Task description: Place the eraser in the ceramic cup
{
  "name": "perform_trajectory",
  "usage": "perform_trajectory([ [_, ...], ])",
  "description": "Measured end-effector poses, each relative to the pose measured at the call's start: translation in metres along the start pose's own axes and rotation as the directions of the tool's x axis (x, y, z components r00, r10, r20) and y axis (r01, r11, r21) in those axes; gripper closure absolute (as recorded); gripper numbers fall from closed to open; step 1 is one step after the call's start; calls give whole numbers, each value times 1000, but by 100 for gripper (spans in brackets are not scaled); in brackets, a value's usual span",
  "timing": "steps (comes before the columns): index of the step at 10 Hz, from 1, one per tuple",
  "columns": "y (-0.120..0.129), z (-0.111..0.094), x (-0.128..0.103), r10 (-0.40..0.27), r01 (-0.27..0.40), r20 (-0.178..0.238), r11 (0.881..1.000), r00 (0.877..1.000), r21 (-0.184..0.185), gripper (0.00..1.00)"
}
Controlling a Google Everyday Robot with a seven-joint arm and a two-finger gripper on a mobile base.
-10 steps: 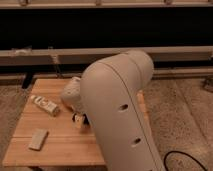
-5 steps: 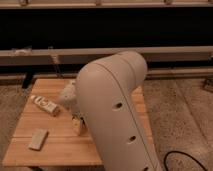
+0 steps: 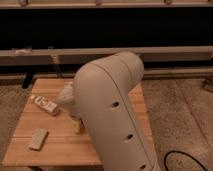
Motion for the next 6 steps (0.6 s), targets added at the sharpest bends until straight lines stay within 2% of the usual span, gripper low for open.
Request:
perform_trajectory([
  [4,-4,-2,1,13,-13,3,1000,1000,3,76],
  [6,-3,-4,0,12,-12,5,1000,1000,2,94],
])
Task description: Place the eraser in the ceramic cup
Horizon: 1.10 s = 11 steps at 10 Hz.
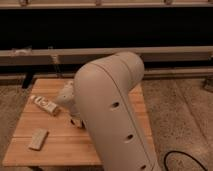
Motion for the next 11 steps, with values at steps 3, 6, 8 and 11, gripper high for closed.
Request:
perform_trajectory([
  [3,0,-5,2,1,-1,9,1000,1000,6,100],
  [6,-3,-50,10,3,-7,85,999,996,43,100],
  [8,-6,-87,17,6,-13,118,998,993,58,100],
  [11,-15,-164,27,11,-31,218,996,976,85,100],
])
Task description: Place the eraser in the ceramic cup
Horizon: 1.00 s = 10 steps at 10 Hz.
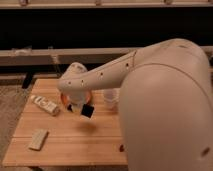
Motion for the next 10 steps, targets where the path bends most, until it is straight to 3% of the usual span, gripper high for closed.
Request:
perform_trajectory([
  [2,-26,-46,-8,29,-31,83,999,996,24,100],
  [4,-67,-67,-4,79,-86,139,995,987,44,100],
  [7,-121,-67,19,187,-198,186,979,965,44,100],
  [10,-150,-50,70,336,-348,240,937,911,9,100],
])
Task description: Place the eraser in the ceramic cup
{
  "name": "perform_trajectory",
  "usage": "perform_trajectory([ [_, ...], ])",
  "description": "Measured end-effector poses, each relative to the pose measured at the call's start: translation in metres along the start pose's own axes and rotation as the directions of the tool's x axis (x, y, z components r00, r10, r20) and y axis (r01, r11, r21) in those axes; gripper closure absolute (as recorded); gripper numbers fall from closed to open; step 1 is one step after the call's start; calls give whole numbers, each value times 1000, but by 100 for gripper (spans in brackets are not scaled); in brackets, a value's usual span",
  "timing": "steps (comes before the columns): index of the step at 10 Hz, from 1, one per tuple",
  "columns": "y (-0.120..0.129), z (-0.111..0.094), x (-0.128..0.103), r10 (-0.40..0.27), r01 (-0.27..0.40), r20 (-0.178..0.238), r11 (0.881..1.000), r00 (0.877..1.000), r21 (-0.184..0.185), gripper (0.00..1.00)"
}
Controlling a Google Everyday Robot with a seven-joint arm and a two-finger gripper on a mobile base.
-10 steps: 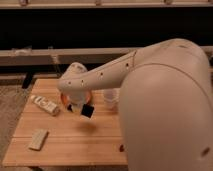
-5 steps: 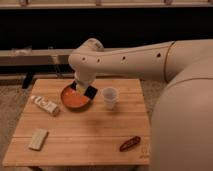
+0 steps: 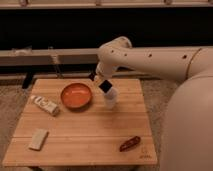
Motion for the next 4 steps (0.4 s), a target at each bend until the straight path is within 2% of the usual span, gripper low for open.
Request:
perform_trajectory([
  [1,-6,12,14,52,-52,12,999,999,-7,99],
  [2,-7,21,18,74,-74,16,997,997,-14,94],
  [4,-1,33,19,90,-89,21,996,996,-24,76],
])
